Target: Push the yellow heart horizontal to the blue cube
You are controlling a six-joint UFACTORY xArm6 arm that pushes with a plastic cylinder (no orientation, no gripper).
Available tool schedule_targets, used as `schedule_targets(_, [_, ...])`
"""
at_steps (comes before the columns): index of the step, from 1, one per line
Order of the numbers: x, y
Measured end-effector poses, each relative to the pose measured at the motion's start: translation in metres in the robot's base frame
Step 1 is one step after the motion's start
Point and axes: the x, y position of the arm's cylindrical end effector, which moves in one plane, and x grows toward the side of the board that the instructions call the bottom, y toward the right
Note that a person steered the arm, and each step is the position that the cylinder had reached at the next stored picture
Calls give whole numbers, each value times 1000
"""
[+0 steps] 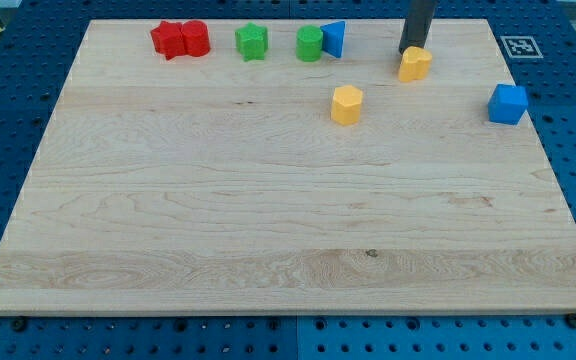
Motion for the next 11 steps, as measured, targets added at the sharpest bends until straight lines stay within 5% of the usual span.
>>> schedule_targets(6, [65,-2])
schedule_targets(11, [70,-2])
